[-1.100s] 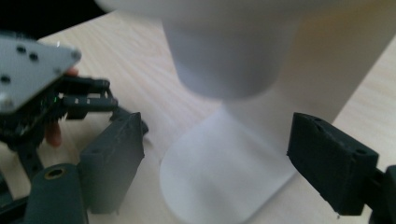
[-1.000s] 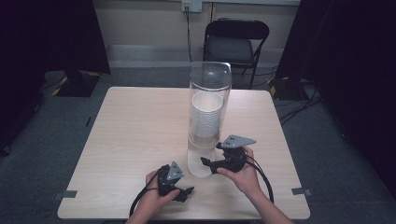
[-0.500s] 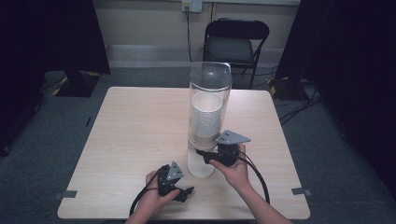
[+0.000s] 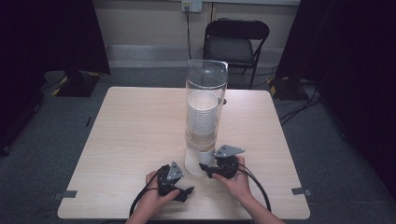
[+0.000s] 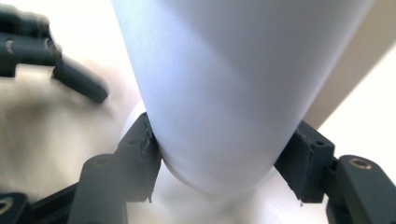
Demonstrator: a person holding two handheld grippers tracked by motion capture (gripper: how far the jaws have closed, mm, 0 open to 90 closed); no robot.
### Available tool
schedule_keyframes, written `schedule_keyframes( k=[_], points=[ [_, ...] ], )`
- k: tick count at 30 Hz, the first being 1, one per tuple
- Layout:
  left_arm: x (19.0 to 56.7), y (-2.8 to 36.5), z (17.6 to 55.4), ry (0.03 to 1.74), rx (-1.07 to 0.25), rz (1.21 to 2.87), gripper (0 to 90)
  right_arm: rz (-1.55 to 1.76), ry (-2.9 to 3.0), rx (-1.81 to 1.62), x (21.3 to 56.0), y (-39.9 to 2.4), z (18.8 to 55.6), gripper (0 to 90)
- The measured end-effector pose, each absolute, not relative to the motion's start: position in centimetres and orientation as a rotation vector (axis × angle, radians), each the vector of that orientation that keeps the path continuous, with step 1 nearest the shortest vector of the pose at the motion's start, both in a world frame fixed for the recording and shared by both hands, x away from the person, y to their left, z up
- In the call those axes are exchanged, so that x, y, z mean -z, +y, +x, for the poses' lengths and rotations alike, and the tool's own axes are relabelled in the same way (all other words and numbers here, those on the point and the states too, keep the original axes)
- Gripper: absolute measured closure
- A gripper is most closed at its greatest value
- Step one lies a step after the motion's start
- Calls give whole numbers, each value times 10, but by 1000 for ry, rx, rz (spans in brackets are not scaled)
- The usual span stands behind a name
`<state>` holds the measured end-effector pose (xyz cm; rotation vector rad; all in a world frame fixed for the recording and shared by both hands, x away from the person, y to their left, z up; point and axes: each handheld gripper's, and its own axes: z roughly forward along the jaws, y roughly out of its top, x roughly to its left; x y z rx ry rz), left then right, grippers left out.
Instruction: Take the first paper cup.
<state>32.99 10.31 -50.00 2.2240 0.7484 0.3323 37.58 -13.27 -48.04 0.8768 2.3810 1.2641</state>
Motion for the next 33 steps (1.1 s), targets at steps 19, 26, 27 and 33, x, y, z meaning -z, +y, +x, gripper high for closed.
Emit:
schedule_keyframes(
  k=[19,26,27,33],
  points=[
    [500,103,330,745,-334,2233,139,1004,2322,-1138,491,-194,399,354],
    [499,103,330,745,-333,2233,139,1069,2314,-1096,499,-196,410,348],
    [500,103,330,745,-333,2233,139,1085,2316,-1088,499,-197,411,347],
    [500,103,330,744,-333,2233,139,1108,2321,-1068,499,-203,413,347]
  ],
)
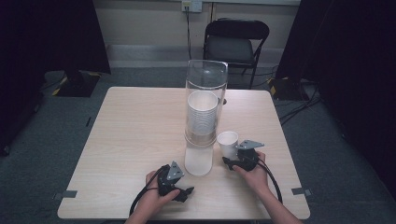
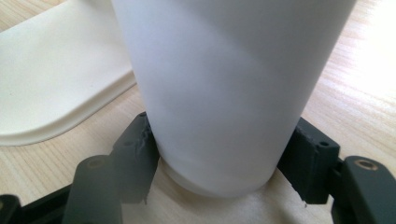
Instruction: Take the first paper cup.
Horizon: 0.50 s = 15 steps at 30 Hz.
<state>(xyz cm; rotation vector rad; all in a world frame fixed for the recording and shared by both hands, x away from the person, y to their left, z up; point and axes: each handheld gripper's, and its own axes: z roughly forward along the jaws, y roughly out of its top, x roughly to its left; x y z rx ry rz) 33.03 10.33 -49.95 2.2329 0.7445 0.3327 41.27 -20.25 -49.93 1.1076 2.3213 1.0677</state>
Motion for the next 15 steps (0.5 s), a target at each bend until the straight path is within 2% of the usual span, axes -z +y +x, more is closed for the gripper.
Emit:
schedule_keyframes(
  k=[3,4,7,9,15],
  points=[
    [499,103,330,744,-333,2234,139,1102,2325,-1061,499,-203,412,345],
    [499,103,330,744,-333,2234,139,1106,2317,-1053,500,-203,413,290],
    [500,103,330,744,-333,2233,139,1115,2318,-1047,500,-204,413,277],
    [500,103,330,744,-334,2233,139,1117,2316,-1032,500,-205,413,231],
    [500,103,330,744,-333,2233,139,1110,2324,-1049,499,-208,407,219]
  ],
)
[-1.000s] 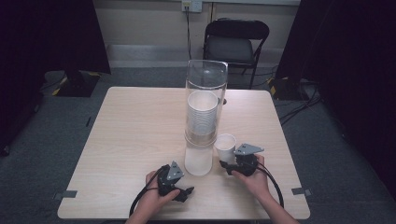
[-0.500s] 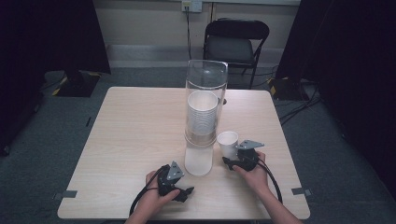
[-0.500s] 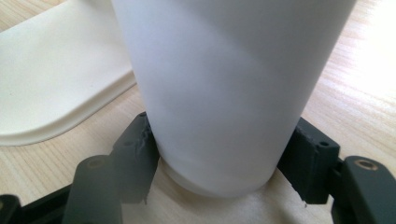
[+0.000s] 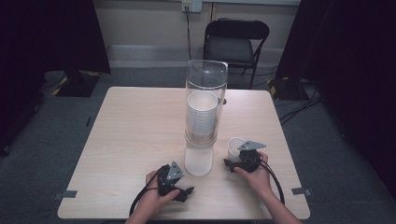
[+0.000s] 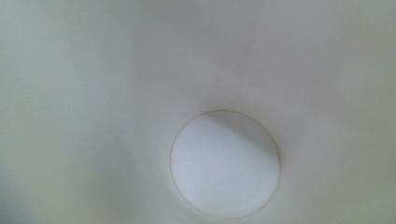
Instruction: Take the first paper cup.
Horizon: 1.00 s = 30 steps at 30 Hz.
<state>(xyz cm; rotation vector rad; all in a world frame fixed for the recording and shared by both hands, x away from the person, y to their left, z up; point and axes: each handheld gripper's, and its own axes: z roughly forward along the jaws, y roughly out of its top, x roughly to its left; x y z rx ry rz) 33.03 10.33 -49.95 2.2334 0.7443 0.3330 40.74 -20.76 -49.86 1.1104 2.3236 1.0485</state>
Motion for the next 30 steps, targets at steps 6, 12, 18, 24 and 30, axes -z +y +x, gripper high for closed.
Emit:
schedule_keyframes(
  k=[6,12,18,24,30],
  points=[
    [500,103,330,745,-333,2233,139,1074,2347,-1019,494,-212,397,212],
    [500,103,330,744,-334,2233,139,1057,2324,-1017,489,-218,391,313],
    [500,103,330,745,-333,2233,139,1110,2266,-1030,492,-219,406,317],
    [500,103,330,745,-333,2232,139,1179,2255,-991,497,-219,420,207],
    [500,103,330,744,-333,2233,139,1188,2259,-1019,492,-226,409,170]
  ],
)
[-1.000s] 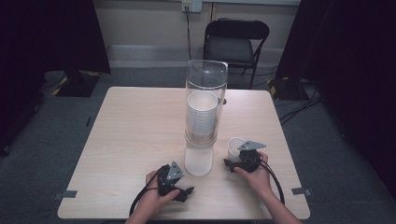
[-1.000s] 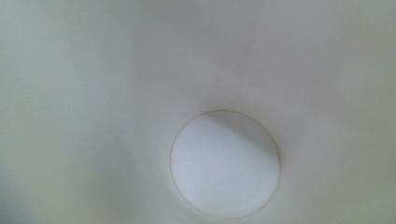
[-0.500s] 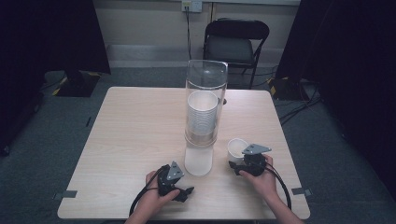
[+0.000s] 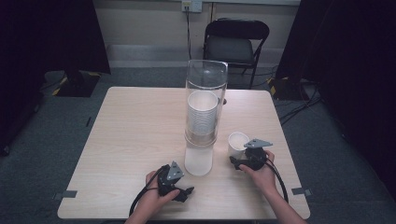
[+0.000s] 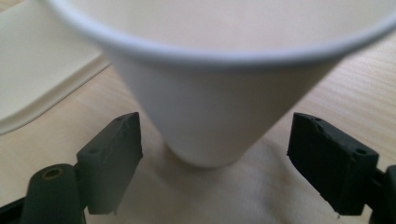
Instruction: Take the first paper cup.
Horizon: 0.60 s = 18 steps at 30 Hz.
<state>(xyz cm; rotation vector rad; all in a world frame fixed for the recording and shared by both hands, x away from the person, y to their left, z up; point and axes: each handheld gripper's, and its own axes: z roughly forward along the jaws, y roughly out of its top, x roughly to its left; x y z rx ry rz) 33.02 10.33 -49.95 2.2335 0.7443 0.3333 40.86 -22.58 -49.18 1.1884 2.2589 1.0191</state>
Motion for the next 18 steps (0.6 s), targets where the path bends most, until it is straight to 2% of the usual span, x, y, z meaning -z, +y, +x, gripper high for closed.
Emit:
schedule_keyframes(
  k=[9,18],
  points=[
    [500,103,330,745,-333,2233,139,1151,2294,-1036,479,-231,388,152],
    [500,103,330,743,-330,2234,139,1113,2350,-1087,480,-225,373,170]
  ],
)
